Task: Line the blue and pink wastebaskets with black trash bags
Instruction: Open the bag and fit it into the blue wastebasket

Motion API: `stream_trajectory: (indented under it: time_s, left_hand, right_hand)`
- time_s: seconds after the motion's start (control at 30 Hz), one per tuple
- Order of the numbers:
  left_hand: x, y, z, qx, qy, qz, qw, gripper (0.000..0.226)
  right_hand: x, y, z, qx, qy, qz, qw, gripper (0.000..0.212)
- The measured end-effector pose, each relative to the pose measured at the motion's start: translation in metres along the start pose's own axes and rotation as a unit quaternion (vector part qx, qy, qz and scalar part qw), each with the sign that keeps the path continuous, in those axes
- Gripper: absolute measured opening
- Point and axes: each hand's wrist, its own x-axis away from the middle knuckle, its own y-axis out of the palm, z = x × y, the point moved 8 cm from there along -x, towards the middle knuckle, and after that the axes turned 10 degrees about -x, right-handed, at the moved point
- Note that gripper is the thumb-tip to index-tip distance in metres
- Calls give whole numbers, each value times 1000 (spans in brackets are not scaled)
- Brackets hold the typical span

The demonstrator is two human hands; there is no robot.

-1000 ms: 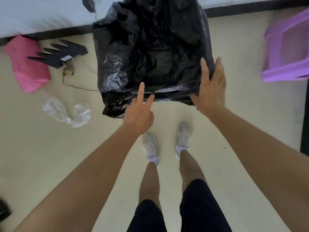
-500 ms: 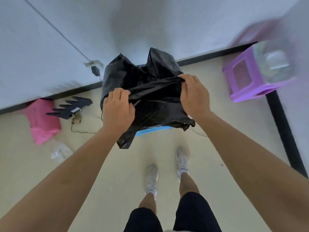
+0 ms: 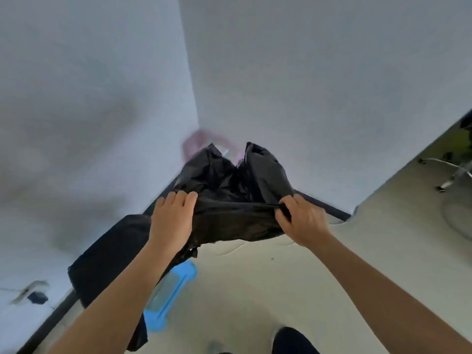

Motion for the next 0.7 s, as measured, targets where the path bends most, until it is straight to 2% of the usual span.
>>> stream_trajectory:
  time_s: [0.1, 0.17, 0.27, 0.43, 0.6, 0.7]
  left_hand:
    - [-30, -51, 98, -22, 111, 36, 993, 45]
    - [-45, -82, 163, -30, 151, 51, 987, 49]
    - [-57, -127, 283, -37, 200, 60, 977, 55]
    - [-43, -188, 509, -13, 288, 82, 954, 49]
    - [15, -262, 750, 92, 389, 103, 911, 22]
    - [57, -307, 864, 194, 420, 86, 882, 24]
  right_hand:
    - [50, -70, 89, 5, 126, 50, 991, 23]
    - [91, -113, 140, 8, 191, 93, 977, 21]
    - [176, -184, 227, 24, 281, 166, 945, 18]
    - [355, -292, 381, 71, 423, 212, 878, 29]
    - [538, -394, 490, 105, 526, 214, 816, 34]
    - [626, -453, 532, 118, 568, 250, 775, 30]
